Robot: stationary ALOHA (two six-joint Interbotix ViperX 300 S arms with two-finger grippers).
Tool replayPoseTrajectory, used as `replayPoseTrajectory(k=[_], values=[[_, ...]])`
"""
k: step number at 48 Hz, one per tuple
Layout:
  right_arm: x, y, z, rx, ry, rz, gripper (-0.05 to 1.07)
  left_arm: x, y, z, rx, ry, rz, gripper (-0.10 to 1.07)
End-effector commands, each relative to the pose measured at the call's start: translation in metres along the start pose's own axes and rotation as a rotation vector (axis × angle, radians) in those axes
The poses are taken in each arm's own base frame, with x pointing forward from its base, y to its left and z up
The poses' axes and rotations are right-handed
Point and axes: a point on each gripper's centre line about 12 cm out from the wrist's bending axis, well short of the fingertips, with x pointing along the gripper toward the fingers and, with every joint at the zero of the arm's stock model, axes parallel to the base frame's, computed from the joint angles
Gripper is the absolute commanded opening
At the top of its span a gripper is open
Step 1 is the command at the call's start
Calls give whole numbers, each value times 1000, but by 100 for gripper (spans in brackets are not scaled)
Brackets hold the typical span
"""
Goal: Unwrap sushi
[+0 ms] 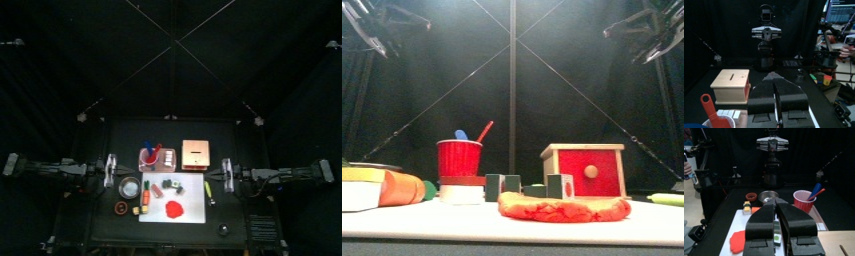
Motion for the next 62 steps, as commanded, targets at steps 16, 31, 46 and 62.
replayPoseTrajectory(k=[16,31,46,62], values=[[29,-4,-18,-9,101,-14,3,15,-15,-30,-120,187,-48,-2],[37,-4,-25,-1,135,-16,3,22,-30,-41,-312,426,-68,19],[37,-5,-24,6,130,-19,3,27,-34,-32,-478,457,-61,78],[38,-5,-21,12,124,-21,3,22,-41,-24,-420,323,-104,103]])
